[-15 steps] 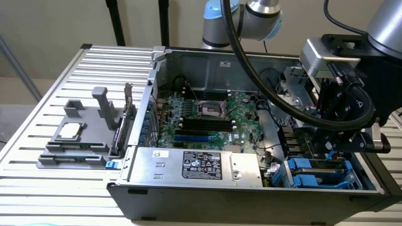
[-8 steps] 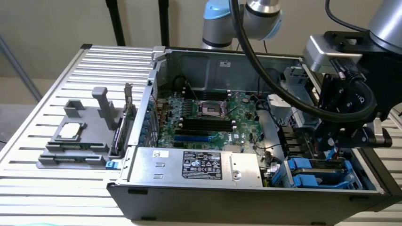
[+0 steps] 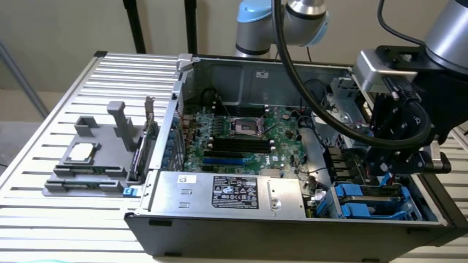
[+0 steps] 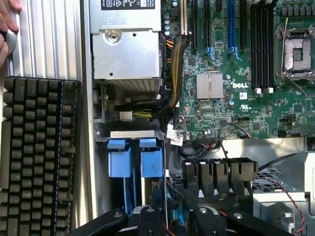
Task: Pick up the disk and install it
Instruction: 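Insert the second disk wire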
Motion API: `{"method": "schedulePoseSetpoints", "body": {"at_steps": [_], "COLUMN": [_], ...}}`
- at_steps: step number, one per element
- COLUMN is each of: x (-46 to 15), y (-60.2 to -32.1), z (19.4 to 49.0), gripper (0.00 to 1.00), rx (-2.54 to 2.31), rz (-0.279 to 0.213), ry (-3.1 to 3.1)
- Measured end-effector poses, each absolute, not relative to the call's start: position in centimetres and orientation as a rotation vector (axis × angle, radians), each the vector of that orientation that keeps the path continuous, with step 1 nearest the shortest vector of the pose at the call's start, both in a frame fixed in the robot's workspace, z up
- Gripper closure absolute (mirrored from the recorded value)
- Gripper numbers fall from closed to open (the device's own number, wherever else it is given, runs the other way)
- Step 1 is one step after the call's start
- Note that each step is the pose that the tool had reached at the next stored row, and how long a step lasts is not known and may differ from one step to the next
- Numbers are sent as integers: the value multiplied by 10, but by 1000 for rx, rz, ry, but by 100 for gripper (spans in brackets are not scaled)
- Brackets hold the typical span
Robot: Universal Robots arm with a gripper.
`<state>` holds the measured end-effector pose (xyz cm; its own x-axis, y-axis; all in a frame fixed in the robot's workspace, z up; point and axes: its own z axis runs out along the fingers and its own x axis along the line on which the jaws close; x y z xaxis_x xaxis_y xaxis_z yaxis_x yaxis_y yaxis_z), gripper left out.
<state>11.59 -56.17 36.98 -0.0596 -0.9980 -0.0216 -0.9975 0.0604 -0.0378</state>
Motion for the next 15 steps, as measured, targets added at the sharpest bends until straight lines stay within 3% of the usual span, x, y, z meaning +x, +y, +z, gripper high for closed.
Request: {"method": "schedulePoseSetpoints", "body": {"at_steps": [15], "x": [120], "y": [-560], "z": [360], "gripper": [71], "rx": [-2128], "rz": [-26], "ry": [2259]}}
